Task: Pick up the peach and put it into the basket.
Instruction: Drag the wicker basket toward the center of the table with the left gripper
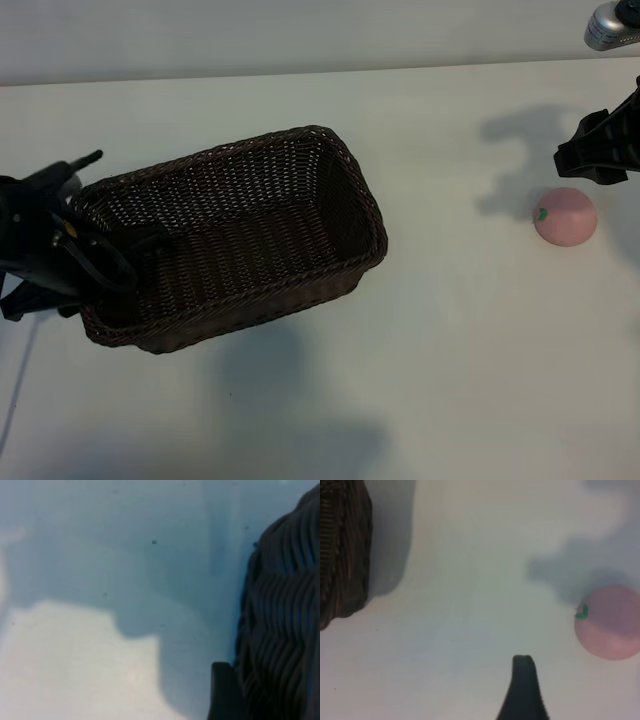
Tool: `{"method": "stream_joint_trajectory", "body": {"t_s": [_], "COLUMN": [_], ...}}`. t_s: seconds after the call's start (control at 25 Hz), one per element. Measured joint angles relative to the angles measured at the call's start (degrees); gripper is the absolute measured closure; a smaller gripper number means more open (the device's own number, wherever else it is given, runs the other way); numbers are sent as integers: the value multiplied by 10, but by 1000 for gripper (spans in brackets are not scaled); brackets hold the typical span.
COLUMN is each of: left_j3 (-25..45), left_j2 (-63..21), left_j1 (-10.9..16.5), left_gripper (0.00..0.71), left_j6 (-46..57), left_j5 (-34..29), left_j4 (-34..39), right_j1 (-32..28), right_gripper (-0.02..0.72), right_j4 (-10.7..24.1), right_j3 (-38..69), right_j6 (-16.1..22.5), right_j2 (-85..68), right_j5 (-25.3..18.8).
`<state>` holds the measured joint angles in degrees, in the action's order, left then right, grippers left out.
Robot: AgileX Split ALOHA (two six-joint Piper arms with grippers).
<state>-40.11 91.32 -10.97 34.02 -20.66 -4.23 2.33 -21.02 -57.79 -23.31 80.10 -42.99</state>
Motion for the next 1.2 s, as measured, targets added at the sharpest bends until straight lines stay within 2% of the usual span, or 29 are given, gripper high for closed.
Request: {"method": "stream_joint_trajectory", "body": {"t_s": [0.2, 0.52, 0.8, 0.96, 1.2], "left_j3": [0, 2, -10, -31, -86], "left_j2": [-26, -46, -54, -54, -40], "left_j1": [0, 0, 0, 0, 0], "left_gripper": [286, 290, 290, 290, 290], "left_j6": [-57, -235, -352, -403, -418], "left_j5": [10, 33, 38, 40, 44], "left_j4": [-70, -267, -392, -449, -470], "right_j1": [0, 0, 0, 0, 0], "right_gripper": [157, 157, 157, 157, 157], "right_j4": [0, 0, 0, 0, 0], "right_j3": [0, 0, 0, 0, 0], "right_j6": [0, 0, 0, 0, 1], "right_j2": [0, 0, 0, 0, 0], "right_j5": [0, 0, -1, -1, -1]}}
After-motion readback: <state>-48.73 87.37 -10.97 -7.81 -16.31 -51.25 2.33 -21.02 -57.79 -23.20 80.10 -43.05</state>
